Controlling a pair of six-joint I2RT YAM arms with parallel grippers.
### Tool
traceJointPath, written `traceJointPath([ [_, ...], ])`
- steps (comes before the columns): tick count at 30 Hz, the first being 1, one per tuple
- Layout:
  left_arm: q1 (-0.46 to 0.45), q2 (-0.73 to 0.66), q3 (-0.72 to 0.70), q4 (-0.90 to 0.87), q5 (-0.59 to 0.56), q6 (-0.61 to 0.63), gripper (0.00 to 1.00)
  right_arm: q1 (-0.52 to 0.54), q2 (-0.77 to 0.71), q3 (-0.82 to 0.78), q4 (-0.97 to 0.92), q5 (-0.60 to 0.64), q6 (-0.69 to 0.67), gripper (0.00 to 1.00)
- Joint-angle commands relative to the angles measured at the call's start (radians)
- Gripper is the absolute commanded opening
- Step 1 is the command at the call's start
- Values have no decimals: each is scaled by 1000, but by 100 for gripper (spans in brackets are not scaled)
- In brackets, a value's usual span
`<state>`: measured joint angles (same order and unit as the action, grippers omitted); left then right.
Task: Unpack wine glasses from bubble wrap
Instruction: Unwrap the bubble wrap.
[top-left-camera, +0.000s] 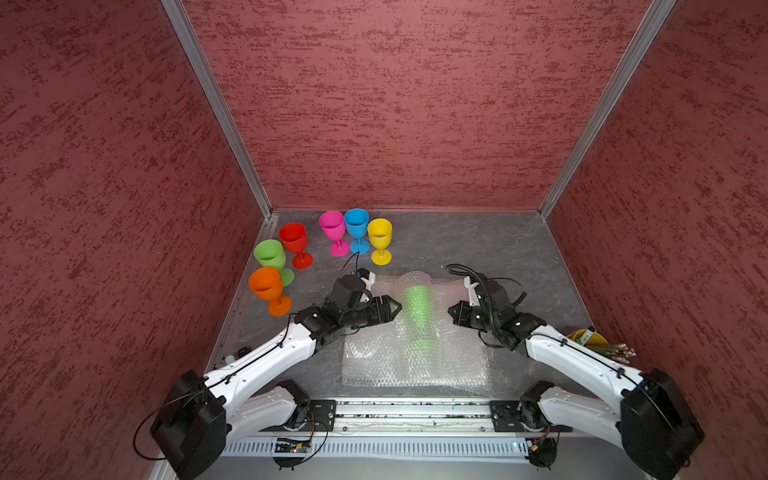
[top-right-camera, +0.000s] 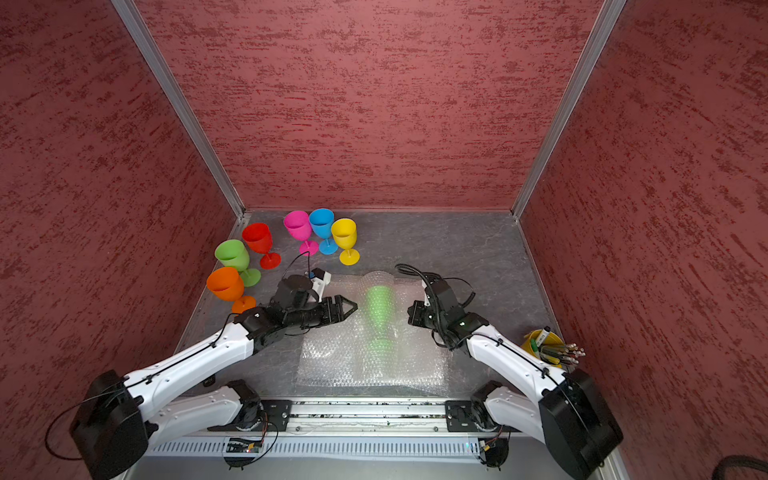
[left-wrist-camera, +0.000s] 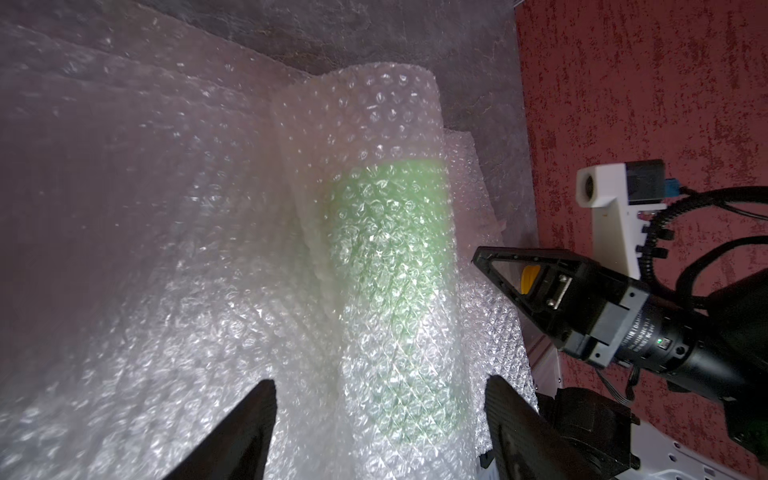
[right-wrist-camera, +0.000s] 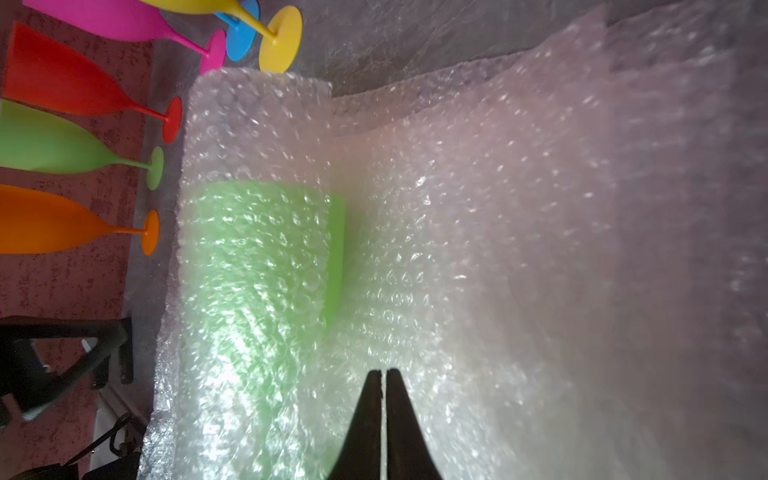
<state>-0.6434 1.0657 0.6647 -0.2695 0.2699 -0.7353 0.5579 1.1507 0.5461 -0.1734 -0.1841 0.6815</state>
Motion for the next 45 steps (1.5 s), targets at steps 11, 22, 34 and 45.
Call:
traceJointPath([
  [11,69,-189,117,-224,-38,78,80,180,173,133,124,-100,50,14],
  [22,116,-298,163,-246,1,28,80,306,358,322,301,-178,162,18],
  [34,32,-156,93,-205,119,-12,78,309,222,286,197,108,143,25],
  [45,165,-148,-81,-197,89,-47,78,220,-60,21,-74,448,201,29],
])
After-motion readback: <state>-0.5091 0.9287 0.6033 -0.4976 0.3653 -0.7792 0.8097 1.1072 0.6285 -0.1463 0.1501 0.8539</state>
